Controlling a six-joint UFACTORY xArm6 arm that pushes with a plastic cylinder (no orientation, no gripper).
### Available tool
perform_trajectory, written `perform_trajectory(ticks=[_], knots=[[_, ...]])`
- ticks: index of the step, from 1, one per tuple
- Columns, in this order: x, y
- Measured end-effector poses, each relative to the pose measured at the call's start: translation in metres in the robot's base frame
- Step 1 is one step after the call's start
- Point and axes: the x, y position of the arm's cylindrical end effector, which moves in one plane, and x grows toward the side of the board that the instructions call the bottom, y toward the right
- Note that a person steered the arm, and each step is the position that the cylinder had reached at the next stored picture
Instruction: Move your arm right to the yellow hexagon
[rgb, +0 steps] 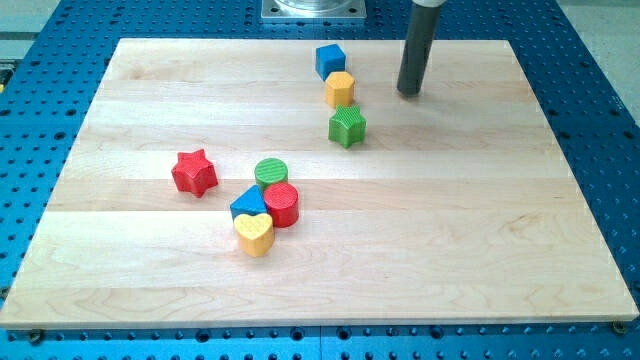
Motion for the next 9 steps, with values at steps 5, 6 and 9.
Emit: perform_trajectory(ticks=[5, 6, 9], knots=[[0.005, -0.049], [0.014, -0.057], [0.019, -0.062]])
